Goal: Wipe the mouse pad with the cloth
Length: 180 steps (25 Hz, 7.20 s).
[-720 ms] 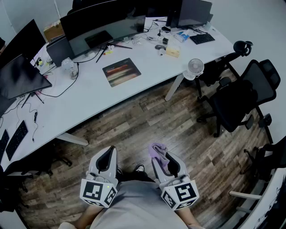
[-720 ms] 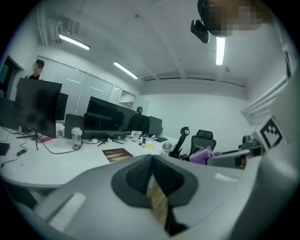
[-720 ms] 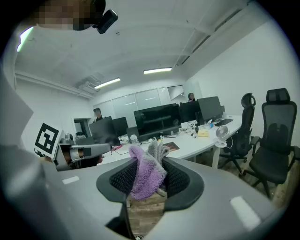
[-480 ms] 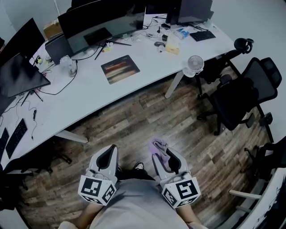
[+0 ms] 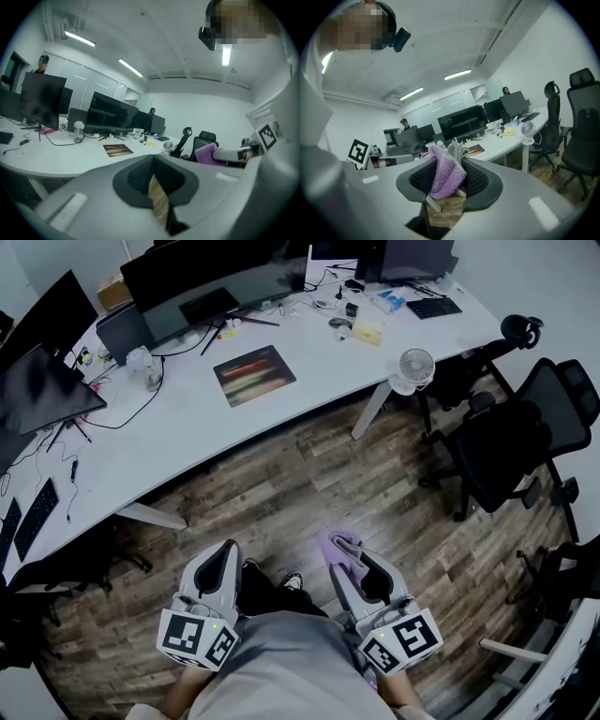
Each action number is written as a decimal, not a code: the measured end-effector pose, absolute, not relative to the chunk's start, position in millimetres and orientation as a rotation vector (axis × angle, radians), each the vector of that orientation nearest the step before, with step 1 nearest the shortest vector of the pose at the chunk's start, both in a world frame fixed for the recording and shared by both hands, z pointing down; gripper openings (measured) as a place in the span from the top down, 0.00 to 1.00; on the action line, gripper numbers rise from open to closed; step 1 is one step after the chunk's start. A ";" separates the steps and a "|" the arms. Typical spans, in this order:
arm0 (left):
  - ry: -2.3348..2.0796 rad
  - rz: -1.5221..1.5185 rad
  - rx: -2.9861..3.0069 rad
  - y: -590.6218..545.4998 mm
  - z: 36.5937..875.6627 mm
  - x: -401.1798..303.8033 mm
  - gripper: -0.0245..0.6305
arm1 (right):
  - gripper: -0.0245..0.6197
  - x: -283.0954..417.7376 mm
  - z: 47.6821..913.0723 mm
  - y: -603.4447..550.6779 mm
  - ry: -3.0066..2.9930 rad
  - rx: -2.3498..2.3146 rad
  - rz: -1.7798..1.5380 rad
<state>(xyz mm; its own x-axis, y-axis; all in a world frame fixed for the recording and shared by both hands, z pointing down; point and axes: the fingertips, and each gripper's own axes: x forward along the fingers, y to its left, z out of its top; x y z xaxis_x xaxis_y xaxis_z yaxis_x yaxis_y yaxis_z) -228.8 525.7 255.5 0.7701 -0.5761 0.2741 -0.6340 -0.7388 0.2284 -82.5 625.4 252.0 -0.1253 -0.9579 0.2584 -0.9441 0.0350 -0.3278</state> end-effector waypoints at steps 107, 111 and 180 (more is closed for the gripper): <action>-1.468 0.337 2.260 -16.6 315.4 -58.7 0.96 | 0.73 106.5 394.7 -47.8 2.591 -1.653 -1.239; -1.423 0.348 2.273 -22.0 319.1 -62.4 0.96 | 0.72 102.7 411.6 -56.9 2.574 -1.701 -1.264; -1.348 0.292 2.200 -17.5 331.9 -128.7 0.96 | 0.72 42.7 527.7 -95.1 2.384 -1.949 -1.555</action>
<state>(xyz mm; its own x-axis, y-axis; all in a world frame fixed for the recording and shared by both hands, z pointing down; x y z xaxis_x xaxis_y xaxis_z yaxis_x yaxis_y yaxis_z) -128.7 -17.5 331.9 0.4764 -0.7578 0.4459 -0.8744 -0.3551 0.3306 42.7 -95.1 527.7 -0.3295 -0.6257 0.7071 -0.8993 -0.0201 -0.4369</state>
